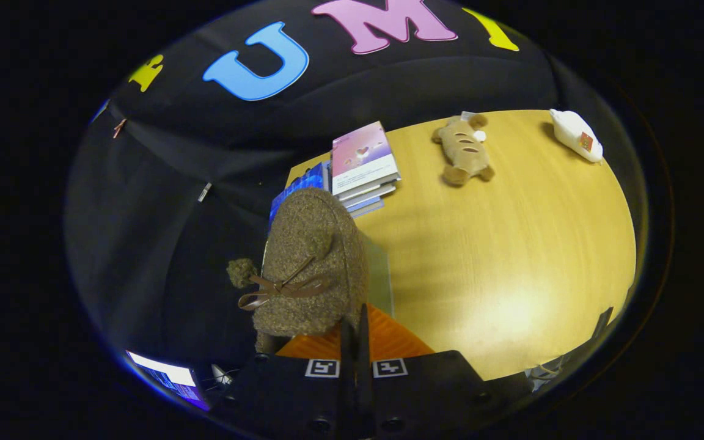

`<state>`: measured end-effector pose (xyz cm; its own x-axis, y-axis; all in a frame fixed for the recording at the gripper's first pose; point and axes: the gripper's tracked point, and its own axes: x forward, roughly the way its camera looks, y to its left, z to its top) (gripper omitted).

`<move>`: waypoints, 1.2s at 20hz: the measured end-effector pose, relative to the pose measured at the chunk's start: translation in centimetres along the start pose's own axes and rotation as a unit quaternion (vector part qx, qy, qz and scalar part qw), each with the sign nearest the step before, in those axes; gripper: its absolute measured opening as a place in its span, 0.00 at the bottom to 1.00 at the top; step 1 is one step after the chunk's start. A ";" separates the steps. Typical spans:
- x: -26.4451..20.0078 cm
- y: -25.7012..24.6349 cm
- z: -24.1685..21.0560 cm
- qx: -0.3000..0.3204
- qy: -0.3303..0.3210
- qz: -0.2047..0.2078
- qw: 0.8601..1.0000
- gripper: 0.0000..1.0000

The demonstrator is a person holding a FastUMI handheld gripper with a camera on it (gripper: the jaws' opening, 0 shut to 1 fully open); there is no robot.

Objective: Open the storage box then place both shoes into the box .Put the left shoe in first, then the right shoe, with the right side of both shoes facing outward in a uniform manner.

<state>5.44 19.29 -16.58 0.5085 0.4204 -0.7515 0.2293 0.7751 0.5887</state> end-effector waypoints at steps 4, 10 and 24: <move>2.7 2.7 -1.3 -0.020 0.016 -0.015 1.000 0.05; 7.0 2.5 -3.4 -0.040 0.044 -0.071 0.996 0.05; 8.4 3.6 -4.9 -0.105 0.054 -0.075 0.990 0.99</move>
<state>6.44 27.92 -22.29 0.3877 0.3328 -0.8596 0.1117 0.9087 0.4022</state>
